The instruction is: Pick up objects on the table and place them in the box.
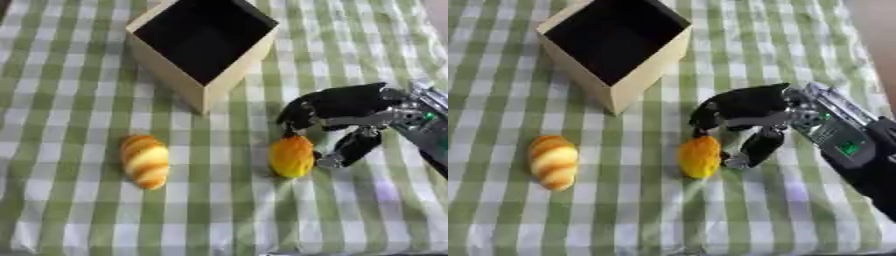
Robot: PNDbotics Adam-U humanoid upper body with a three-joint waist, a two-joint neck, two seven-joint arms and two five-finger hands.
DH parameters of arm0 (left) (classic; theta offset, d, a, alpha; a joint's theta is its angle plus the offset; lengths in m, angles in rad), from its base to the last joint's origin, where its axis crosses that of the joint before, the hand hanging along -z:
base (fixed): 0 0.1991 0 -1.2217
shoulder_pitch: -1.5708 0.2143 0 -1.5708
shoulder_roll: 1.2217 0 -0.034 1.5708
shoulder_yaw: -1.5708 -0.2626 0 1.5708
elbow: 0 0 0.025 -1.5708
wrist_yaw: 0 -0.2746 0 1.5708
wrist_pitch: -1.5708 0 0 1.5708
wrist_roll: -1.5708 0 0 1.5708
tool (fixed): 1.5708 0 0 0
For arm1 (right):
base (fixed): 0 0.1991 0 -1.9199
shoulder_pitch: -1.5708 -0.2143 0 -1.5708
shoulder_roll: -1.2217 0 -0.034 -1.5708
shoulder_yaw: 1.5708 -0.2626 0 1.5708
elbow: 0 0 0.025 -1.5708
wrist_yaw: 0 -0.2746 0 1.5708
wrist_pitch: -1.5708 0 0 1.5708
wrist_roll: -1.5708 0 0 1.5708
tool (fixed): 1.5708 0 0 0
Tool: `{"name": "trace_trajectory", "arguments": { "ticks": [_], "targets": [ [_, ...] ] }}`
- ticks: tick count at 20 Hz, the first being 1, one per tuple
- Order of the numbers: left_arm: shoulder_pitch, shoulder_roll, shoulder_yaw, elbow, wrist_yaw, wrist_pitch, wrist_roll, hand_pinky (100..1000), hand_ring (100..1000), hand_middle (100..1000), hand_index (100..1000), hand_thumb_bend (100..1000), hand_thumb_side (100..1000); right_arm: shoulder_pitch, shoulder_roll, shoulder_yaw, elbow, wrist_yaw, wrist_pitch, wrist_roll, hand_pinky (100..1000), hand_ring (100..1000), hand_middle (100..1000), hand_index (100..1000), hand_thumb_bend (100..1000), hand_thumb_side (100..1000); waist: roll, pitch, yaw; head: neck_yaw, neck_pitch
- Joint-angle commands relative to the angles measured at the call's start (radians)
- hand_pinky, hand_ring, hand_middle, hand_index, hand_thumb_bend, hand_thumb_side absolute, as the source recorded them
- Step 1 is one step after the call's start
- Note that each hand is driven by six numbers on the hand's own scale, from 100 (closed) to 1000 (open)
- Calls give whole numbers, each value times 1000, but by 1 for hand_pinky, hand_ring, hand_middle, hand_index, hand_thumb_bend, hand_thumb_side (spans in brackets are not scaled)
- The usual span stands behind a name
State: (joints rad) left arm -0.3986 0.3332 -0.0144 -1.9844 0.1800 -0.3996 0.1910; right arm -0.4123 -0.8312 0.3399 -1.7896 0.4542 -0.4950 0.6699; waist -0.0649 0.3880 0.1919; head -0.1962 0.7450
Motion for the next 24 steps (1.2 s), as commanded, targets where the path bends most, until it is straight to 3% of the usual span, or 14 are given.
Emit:
{"name": "trace_trajectory", "arguments": {
  "ticks": [1,15,16,17,24],
  "targets": [
    [-10,13,3,-16,-3,3,-1,784,701,804,861,100,662,-6,-29,-16,-31,-17,-83,81,913,865,539,720,100,180,4,-24,-2,1,-9],
    [-7,15,4,-16,-5,4,0,785,700,805,861,100,662,-40,-51,-93,-170,-161,30,-10,893,771,453,666,100,157,3,-25,-8,9,-15],
    [-7,15,4,-16,-5,4,0,785,700,805,861,100,662,-49,-53,-97,-174,-170,36,-14,892,769,450,662,100,191,3,-25,-7,9,-16],
    [-7,15,4,-16,-5,3,0,785,700,806,861,100,662,-57,-54,-99,-176,-178,41,-17,892,768,449,662,100,155,3,-25,-7,9,-17],
    [-11,18,3,-16,-5,-1,-1,786,701,805,861,100,661,-131,-61,-112,-168,-224,73,-43,889,756,432,657,100,144,-1,-21,-3,9,-17]
  ]
}}
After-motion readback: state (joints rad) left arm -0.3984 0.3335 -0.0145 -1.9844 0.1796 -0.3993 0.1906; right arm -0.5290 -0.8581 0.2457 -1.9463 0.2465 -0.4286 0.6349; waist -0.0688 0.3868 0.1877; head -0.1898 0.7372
